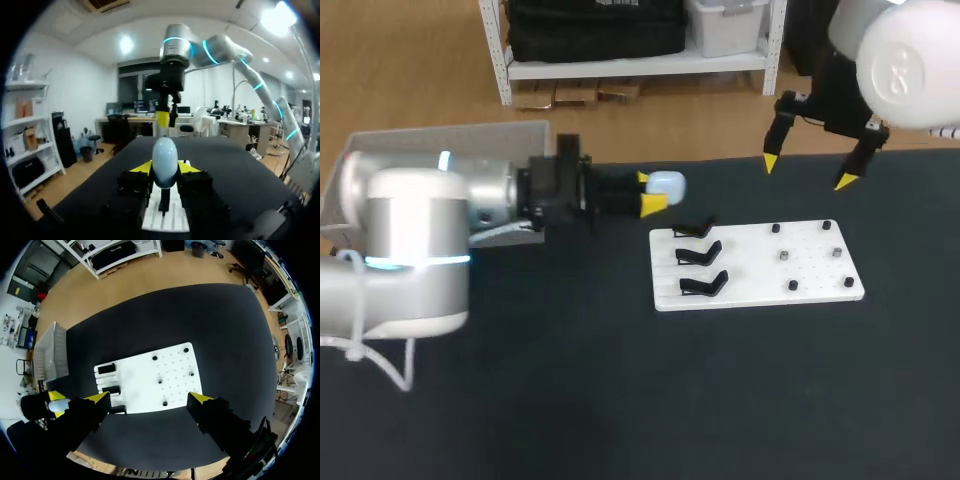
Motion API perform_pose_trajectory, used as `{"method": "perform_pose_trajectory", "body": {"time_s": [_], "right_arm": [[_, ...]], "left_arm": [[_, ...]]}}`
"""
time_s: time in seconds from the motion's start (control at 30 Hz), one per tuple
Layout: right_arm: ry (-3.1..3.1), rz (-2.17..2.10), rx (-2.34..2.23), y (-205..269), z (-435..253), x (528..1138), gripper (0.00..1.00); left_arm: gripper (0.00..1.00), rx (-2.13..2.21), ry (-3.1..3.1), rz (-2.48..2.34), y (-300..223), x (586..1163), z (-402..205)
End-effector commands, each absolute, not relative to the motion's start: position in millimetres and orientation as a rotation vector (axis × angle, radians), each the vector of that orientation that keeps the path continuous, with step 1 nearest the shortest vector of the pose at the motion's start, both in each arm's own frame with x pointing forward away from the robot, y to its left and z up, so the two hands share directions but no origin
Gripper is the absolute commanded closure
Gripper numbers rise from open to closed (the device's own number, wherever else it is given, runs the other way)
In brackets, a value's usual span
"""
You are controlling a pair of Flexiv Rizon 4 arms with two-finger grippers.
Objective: Pick up each earbud case from the left stands, insert the matching earbuds, close the lid, and place the case in the box.
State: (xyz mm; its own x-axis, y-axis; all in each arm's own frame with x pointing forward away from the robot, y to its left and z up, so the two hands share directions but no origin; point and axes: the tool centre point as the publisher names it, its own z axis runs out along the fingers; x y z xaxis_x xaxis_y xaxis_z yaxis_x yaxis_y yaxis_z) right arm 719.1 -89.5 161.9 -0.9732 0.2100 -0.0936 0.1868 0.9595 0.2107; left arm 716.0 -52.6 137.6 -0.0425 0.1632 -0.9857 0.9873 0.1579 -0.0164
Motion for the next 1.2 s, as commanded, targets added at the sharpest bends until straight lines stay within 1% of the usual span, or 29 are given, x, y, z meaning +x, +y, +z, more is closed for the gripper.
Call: {"method": "perform_pose_trajectory", "body": {"time_s": [0.03, 0.2, 0.4, 0.63, 1.0, 1.03, 1.07, 1.1, 1.2], "right_arm": [[2.959, 0.294, 0.311, -89.4, 161.7, 715.2, 0.00], [2.959, 0.294, 0.311, -89.4, 161.7, 715.2, 0.00], [2.959, 0.294, 0.311, -89.4, 161.7, 715.2, 0.00], [2.959, 0.294, 0.311, -89.4, 161.7, 715.2, 0.00], [2.959, 0.294, 0.311, -89.4, 161.7, 715.2, 0.00], [2.959, 0.294, 0.311, -89.4, 161.7, 715.2, 0.00], [2.959, 0.294, 0.311, -89.4, 161.7, 715.2, 0.00], [2.959, 0.294, 0.311, -89.4, 161.7, 715.2, 0.00], [2.959, 0.294, 0.311, -89.4, 161.7, 715.2, 0.00]], "left_arm": [[1.00, 1.044, 1.555, -0.951, 3.0, 720.3, 134.0], [1.00, 0.942, 1.733, -0.829, 58.6, 755.9, 116.7], [1.00, 0.799, 1.823, -0.671, 115.4, 789.3, 115.7], [1.00, 0.703, 1.873, -0.601, 158.7, 812.8, 121.7], [1.00, 0.597, 2.031, -0.478, 203.2, 837.7, 99.3], [0.81, 0.598, 2.036, -0.466, 205.4, 840.0, 100.1], [0.54, 0.594, 2.038, -0.453, 207.2, 842.1, 101.9], [0.00, 0.592, 2.030, -0.445, 208.5, 843.6, 104.5], [0.00, 0.602, 2.016, -0.405, 210.6, 845.8, 113.8]]}}
